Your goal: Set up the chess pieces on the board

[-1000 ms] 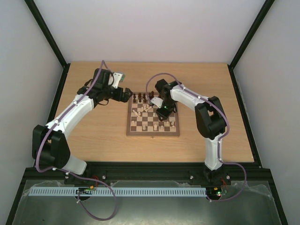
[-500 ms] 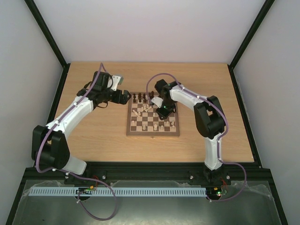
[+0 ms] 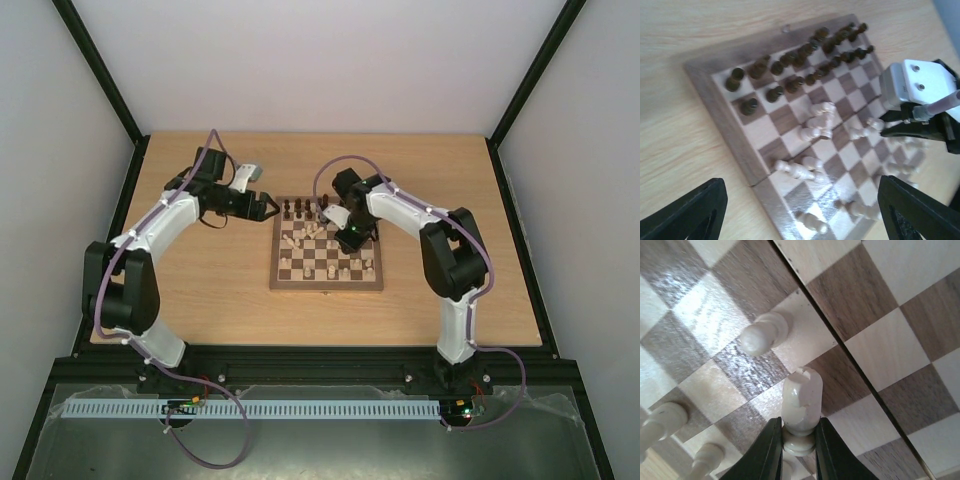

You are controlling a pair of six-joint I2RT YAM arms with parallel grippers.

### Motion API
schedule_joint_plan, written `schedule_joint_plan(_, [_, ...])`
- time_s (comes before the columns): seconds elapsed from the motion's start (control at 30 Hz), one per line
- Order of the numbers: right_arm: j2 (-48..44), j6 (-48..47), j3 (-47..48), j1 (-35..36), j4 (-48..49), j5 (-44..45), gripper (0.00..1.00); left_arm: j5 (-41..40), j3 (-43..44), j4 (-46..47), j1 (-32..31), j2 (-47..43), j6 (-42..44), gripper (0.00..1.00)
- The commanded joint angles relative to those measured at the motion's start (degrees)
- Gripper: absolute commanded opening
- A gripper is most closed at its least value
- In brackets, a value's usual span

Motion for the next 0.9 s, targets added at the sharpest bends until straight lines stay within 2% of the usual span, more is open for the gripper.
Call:
schedule_joint_plan(0.0, [-4.9,-3.6,0.8,0.2,-0.8,-3.5,0.10,18.6,2.1,-0.6,1.1,3.0,-1.1,0.83])
schedule_joint_plan(0.13, [-5.7,-4.1,3.2,0.4,-0.1,-6.7,0.10,29.0,1.5,5.0,1.1,6.4,-7.6,0.76])
schedule_joint_plan(0.3, [-4.1,-4.6,7.6,1.5,-0.1,-6.4,0.10,37.4,-2.1,14.7,1.0,10.0,-19.6,0.64])
schedule_joint_plan(0.4, [-3.2,-5.4,9.2,3.0,-0.1,-5.6,0.10,38.9,-4.6,20.2,0.9,11.4,-26.2,0.60])
schedule_joint_plan(0.67, [-4.0,-7.8,9.6,8.3,3.3,-1.4,0.11,40.7,-4.8,22.9,0.2,14.7,-30.1,0.48])
schedule_joint_plan(0.87, [-3.6,-8.0,10.4,10.2,4.9,0.1,0.11,40.7,-4.2,21.4,-1.1,16.8,-30.2,0.44])
